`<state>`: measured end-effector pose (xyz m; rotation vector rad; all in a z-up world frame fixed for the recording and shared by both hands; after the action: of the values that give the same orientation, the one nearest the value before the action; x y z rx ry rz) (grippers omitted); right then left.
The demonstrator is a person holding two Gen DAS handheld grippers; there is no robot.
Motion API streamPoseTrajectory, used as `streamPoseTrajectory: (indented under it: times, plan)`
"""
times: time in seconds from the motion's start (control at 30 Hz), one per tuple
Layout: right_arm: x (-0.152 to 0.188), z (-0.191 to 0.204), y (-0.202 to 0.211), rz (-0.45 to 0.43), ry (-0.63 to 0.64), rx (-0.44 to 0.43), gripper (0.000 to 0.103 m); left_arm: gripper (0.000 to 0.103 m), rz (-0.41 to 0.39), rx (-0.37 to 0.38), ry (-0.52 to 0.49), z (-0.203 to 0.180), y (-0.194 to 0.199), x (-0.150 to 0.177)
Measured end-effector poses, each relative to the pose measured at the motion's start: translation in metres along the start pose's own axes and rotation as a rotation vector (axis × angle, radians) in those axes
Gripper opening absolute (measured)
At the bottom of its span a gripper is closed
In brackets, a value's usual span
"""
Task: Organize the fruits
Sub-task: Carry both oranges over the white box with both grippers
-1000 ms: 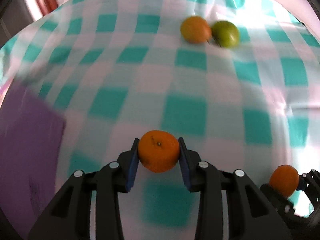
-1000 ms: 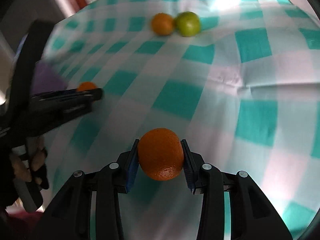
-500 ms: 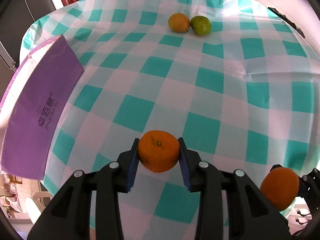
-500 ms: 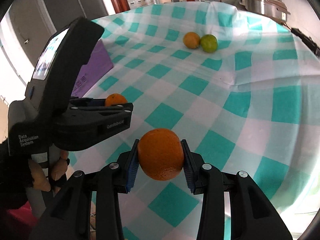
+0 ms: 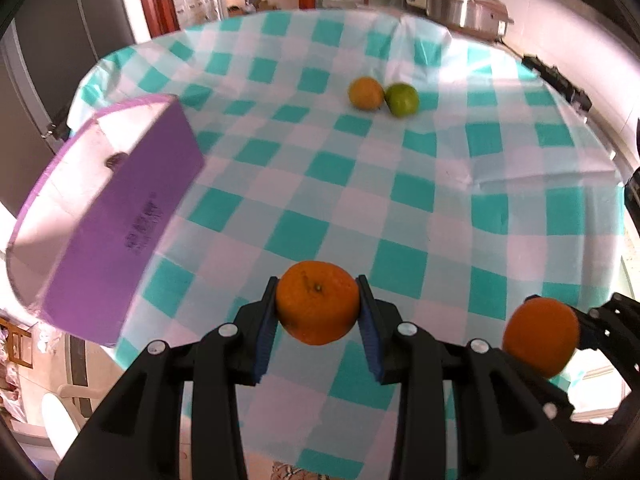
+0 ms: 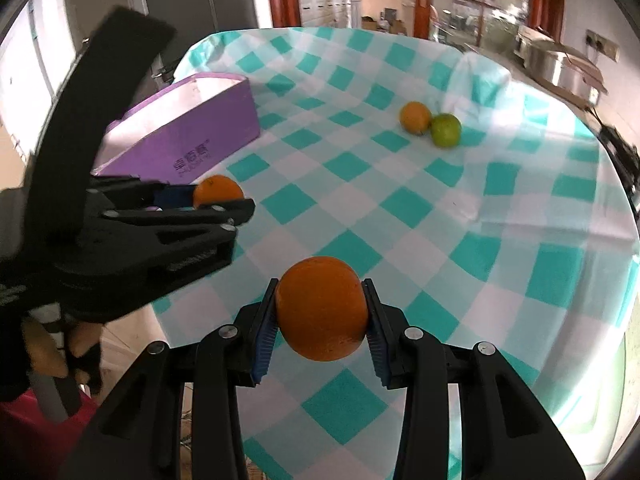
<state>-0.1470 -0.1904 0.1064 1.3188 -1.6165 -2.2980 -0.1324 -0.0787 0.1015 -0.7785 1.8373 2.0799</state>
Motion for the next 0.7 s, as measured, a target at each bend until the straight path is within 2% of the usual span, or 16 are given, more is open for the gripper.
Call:
streamPoseTrajectory:
  times: [0.37,0.5,0.7]
  plan:
    - [-0.031,0.062,0.011,-0.060,0.123,-0.035,0.039,0.038,-0.112,-0.045,0.070,0.077,0.061,0.007]
    - [-0.039,0.068,0.014,-0.065,0.139,0.000,0.039,0.038,-0.146,-0.014,0.069,0.095,0.067,0.001]
    - [-0.068,0.075,0.009,-0.081,0.102,0.072,0.039,0.038,-0.226,0.067,0.044,0.120,0.068,-0.032]
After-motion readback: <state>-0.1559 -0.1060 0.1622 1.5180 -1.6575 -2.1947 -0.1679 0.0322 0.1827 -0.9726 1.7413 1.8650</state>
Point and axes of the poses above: each gripper's, at about its wrist camera, not at the fingertips, and y roughly against the way its jaws point, z to its left, x to its underside, the point moved 3 cm from there along -y, roughly the way its jaws point, and after that the axes turned 1 degree about -x, right-handed, at the moved point
